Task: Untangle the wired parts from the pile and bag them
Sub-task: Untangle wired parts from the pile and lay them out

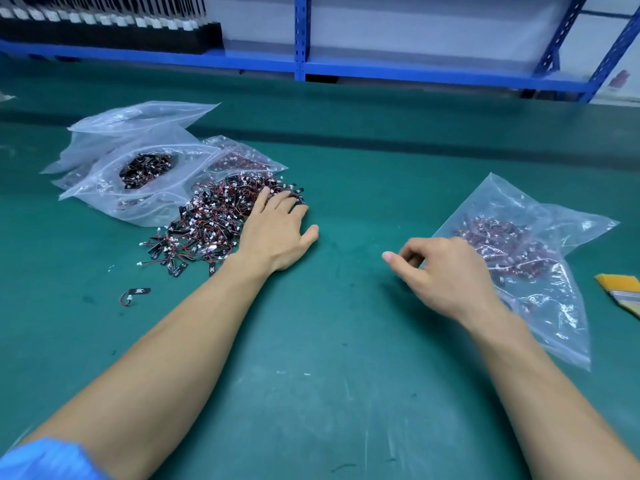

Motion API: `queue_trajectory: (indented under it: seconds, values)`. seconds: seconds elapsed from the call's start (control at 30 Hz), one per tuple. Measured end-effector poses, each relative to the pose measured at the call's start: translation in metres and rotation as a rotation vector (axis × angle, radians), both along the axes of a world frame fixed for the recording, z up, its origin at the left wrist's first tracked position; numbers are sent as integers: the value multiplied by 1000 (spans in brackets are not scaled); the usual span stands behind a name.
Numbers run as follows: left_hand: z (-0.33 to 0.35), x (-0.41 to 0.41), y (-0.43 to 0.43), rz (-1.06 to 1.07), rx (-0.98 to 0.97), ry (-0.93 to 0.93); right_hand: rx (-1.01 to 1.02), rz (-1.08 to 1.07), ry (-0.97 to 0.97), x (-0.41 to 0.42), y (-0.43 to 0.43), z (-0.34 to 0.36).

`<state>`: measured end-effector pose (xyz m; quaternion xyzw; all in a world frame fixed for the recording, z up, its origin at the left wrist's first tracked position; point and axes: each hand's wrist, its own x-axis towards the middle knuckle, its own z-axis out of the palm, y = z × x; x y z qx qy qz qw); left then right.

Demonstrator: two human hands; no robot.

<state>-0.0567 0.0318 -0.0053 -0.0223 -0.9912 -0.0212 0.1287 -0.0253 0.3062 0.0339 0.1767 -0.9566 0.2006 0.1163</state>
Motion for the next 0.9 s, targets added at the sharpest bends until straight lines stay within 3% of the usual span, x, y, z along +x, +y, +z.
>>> queue_trajectory:
  seconds: [0.17, 0.43, 0.57, 0.73, 0.9]
  values:
    - [7, 10, 3, -147, 136, -46, 38, 58, -41, -1, -3, -4]
    - [13, 52, 22, -379, 318, 16, 96, -151, -120, -11, 15, -1]
    - [14, 52, 21, -306, 446, 145, 116, -206, -116, -13, 20, -1]
    - [7, 45, 17, -259, 397, -31, 42, -103, -37, -10, 12, -2]
    - [9, 53, 17, -271, 362, -11, -21, 141, 14, -2, -2, -8]
